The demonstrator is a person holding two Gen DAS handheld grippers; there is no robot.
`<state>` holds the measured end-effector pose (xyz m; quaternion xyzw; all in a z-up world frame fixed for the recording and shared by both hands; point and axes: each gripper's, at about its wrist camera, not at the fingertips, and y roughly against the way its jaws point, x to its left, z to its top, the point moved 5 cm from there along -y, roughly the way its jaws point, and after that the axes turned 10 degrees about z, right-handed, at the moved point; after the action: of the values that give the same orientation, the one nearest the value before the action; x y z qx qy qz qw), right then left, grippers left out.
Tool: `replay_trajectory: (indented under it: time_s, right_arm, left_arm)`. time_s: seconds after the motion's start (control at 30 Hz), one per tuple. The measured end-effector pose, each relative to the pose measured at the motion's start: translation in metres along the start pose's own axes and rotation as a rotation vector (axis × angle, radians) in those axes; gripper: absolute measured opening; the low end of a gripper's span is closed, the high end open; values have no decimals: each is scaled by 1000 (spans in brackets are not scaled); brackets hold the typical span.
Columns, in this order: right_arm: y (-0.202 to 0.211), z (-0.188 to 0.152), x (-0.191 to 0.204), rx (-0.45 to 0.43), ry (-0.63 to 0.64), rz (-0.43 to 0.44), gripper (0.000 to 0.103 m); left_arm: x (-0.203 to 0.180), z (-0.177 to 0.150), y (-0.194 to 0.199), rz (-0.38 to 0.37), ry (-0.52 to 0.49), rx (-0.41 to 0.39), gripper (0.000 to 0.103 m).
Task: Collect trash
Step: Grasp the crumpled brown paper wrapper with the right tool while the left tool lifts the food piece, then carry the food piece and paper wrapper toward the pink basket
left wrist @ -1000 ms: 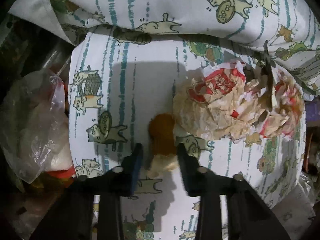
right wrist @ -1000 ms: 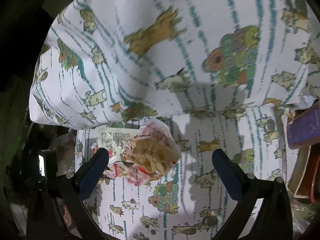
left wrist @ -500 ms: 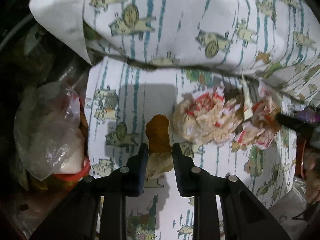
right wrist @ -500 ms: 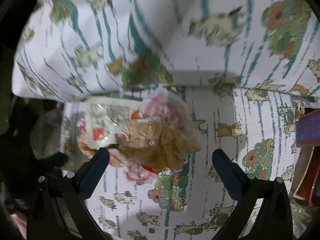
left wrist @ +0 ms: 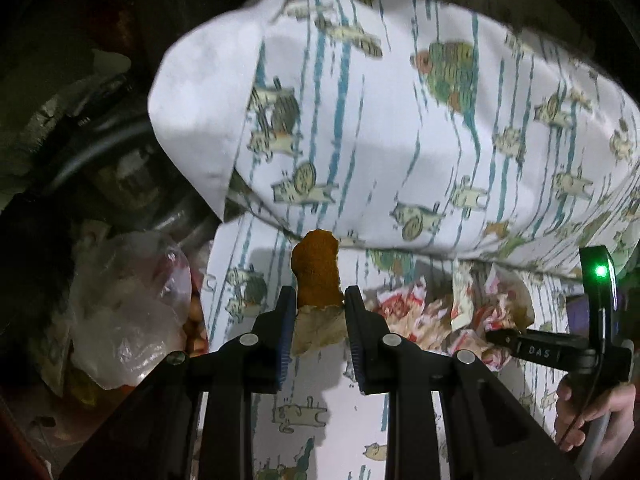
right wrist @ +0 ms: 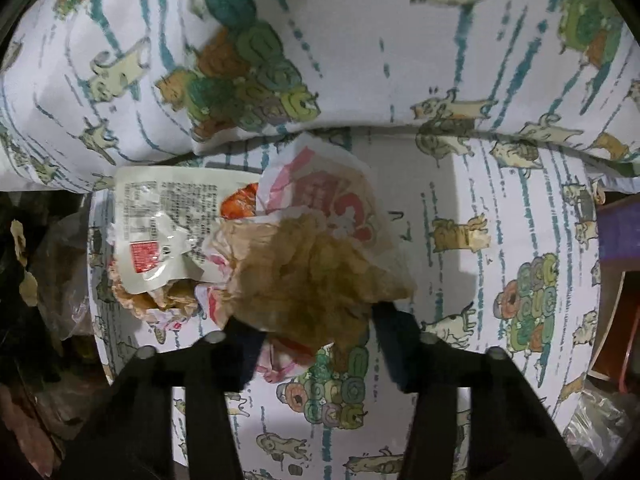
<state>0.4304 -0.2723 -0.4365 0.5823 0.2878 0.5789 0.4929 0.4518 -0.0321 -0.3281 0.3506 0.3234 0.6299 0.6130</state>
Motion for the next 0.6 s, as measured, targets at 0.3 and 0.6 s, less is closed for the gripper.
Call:
replay_trajectory:
  time_s: [0.3,0.6]
  right_arm:
    - [51,-2,8,-149,48,36,44]
    - [90,-1,17,-213,102,102,44]
  left_arm:
    - [12,15,22,31,46,-167,27]
    - [-2,12,54,68,-29,-280,27]
